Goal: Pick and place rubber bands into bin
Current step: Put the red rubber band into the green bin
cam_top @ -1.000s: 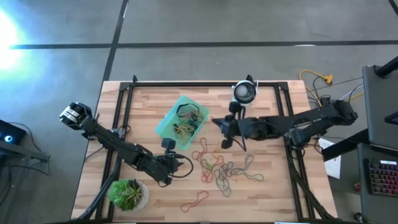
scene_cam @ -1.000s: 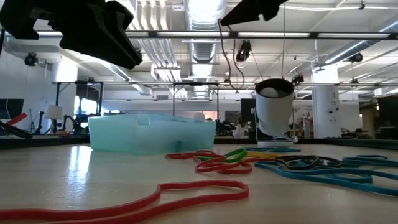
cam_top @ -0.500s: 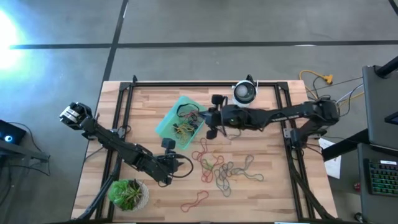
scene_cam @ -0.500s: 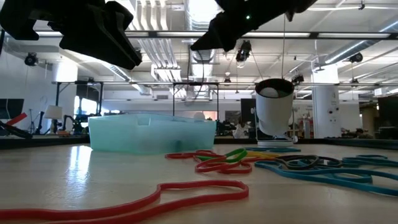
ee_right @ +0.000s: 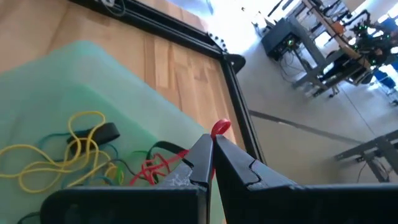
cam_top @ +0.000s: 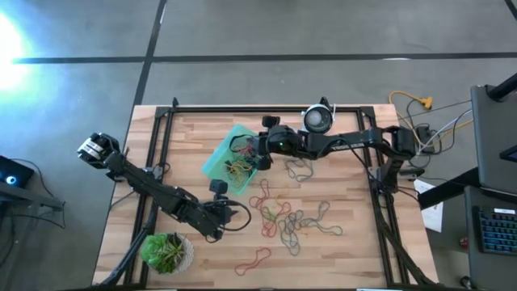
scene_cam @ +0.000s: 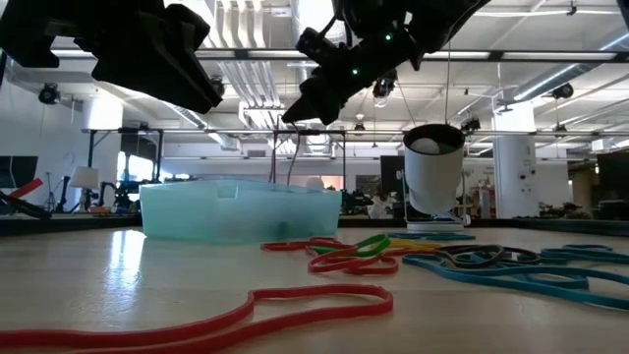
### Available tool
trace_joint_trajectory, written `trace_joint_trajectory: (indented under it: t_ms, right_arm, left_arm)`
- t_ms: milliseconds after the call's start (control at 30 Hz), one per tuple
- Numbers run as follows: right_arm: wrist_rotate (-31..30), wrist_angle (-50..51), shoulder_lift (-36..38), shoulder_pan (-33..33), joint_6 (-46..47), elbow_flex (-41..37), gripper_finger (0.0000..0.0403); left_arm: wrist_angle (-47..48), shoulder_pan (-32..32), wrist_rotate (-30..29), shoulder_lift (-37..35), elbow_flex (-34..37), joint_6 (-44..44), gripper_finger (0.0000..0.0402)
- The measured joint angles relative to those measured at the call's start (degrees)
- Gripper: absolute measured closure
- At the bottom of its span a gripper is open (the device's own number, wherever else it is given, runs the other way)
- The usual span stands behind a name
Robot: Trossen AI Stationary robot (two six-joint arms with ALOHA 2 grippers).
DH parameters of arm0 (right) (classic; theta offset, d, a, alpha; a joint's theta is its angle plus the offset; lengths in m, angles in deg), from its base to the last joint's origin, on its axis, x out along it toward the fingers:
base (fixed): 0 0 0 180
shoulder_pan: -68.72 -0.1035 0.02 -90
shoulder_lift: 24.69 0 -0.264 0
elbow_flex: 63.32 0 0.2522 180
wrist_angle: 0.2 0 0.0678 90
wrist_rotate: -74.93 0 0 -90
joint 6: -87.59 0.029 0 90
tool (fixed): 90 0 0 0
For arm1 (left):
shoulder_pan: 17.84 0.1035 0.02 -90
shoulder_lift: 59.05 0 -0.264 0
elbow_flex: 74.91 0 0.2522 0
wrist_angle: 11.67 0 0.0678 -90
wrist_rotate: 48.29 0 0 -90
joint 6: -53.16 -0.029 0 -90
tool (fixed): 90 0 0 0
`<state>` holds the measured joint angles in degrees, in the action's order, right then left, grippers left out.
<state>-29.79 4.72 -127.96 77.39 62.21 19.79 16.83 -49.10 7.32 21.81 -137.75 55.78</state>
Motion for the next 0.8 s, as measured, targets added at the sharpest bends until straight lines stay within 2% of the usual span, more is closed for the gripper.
trace_joint_trajectory:
  t_ms: [200,367,467,800]
  right_arm:
    - [0.7,1.4,-0.1,2.4,5.7,-0.6,0.0394]
    - [8.8,1.5,-0.1,4.0,7.0,-0.9,0.0394]
    - [11.0,1.5,-0.1,4.7,8.1,-0.9,0.0389]
    - [12.5,2.7,-0.1,5.0,8.6,-1.1,0.0323]
  left_arm:
    - [0.2,0.0,0.0,0.0,0.0,0.0,0.0313]
    - [0.3,0.0,0.0,0.0,0.0,0.0,0.0313]
    - [0.3,0.0,0.0,0.0,0.0,0.1,0.0313]
    - [0.3,0.0,0.0,0.0,0.1,0.1,0.0313]
